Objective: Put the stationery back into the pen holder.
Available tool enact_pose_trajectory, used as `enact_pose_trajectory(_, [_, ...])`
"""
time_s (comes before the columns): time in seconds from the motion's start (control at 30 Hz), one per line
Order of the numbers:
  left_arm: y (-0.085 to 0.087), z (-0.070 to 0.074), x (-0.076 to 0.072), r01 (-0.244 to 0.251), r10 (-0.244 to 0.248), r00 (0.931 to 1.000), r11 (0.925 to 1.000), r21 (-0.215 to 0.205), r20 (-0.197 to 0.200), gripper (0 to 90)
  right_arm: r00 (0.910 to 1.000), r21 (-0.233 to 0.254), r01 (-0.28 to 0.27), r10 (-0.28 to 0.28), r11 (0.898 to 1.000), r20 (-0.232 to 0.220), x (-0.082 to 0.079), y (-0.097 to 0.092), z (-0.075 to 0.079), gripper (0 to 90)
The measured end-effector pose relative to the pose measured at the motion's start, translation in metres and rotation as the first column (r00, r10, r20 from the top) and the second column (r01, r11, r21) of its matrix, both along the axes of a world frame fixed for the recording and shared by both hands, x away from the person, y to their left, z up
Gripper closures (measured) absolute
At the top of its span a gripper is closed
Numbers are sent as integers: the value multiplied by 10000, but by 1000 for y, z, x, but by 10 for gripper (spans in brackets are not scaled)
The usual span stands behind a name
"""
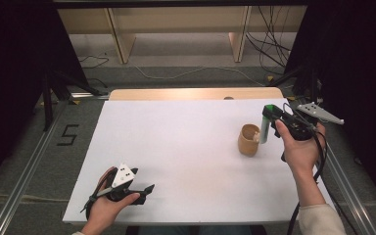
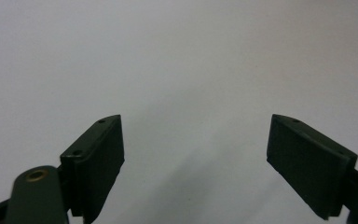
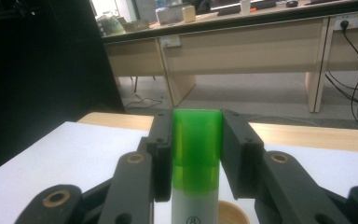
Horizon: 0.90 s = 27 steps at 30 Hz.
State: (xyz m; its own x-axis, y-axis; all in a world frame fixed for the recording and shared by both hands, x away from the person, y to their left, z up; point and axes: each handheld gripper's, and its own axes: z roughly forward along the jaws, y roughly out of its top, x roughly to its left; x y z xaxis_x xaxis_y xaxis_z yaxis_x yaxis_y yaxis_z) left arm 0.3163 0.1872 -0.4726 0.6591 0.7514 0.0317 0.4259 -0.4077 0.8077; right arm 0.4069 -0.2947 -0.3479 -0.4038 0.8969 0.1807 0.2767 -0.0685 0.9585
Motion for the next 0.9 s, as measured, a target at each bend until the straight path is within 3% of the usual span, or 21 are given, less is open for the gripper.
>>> enact_pose_trajectory(0.9, [0,0,0,7,-6,10000,10000,-26,24,188,9994,121,-16,12,9999,358,17,7,5,674])
